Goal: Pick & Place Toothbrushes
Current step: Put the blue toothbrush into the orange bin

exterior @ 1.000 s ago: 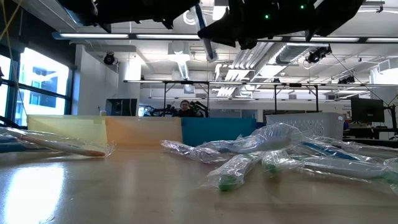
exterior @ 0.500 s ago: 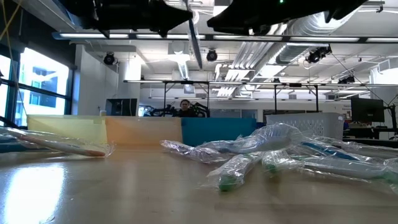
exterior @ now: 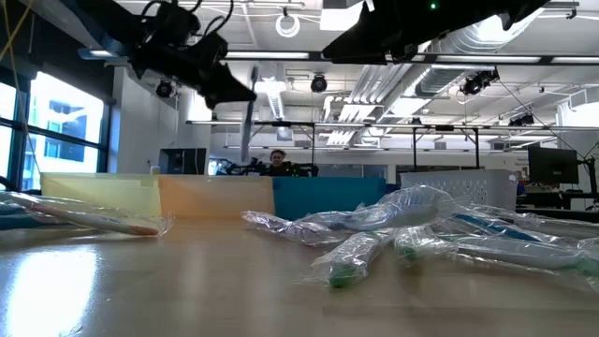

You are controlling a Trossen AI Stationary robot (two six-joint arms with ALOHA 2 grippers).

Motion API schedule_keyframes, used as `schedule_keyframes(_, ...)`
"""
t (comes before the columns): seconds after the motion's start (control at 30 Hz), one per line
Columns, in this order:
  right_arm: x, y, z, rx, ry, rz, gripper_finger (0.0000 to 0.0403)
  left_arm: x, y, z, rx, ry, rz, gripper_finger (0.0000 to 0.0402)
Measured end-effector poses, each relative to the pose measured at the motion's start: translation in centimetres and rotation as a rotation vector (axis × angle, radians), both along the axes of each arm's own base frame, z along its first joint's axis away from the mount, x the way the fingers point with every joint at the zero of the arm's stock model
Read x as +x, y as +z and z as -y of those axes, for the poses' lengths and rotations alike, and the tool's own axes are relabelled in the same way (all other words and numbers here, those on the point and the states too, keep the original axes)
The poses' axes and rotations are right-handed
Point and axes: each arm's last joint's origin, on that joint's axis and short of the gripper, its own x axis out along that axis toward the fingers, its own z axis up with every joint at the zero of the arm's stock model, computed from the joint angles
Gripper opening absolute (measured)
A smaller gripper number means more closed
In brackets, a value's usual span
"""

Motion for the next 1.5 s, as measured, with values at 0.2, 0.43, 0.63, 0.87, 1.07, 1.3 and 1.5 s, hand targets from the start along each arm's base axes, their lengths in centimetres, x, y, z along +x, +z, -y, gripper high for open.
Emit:
schedule_keyframes(0.2,0.0,-0.2,0.0,0.002,-0.001,-0.019,0.0188,-1.7,-1.8,-1.1,-0.102,0.132,-0.168,0.0016)
schedule_keyframes(0.43,0.0,-0.2,0.0,0.003,-0.001,-0.016,0.0183,-2.1,-2.8,-0.8,-0.14,0.183,-0.282,0.0009)
schedule_keyframes(0.63,0.0,-0.2,0.0,0.029,-0.006,-0.006,0.0183,-2.3,-3.2,-0.8,-0.149,0.236,-0.334,0.0024)
schedule_keyframes(0.87,0.0,-0.2,0.0,0.047,-0.007,-0.004,0.0183,-2.5,-3.3,-0.9,-0.133,0.301,-0.364,0.0027)
schedule_keyframes(1.07,0.0,-0.2,0.0,0.047,-0.007,-0.004,0.0183,-2.6,-3.4,-0.9,-0.112,0.311,-0.387,0.003)
schedule_keyframes(1.3,0.0,-0.2,0.0,0.047,-0.007,-0.005,0.0183,-2.7,-3.7,-0.8,-0.124,0.31,-0.412,0.0076)
schedule_keyframes(1.5,0.0,-0.2,0.0,0.047,-0.007,-0.004,0.0183,-2.6,-3.4,-1.1,-0.076,0.376,-0.399,0.0106)
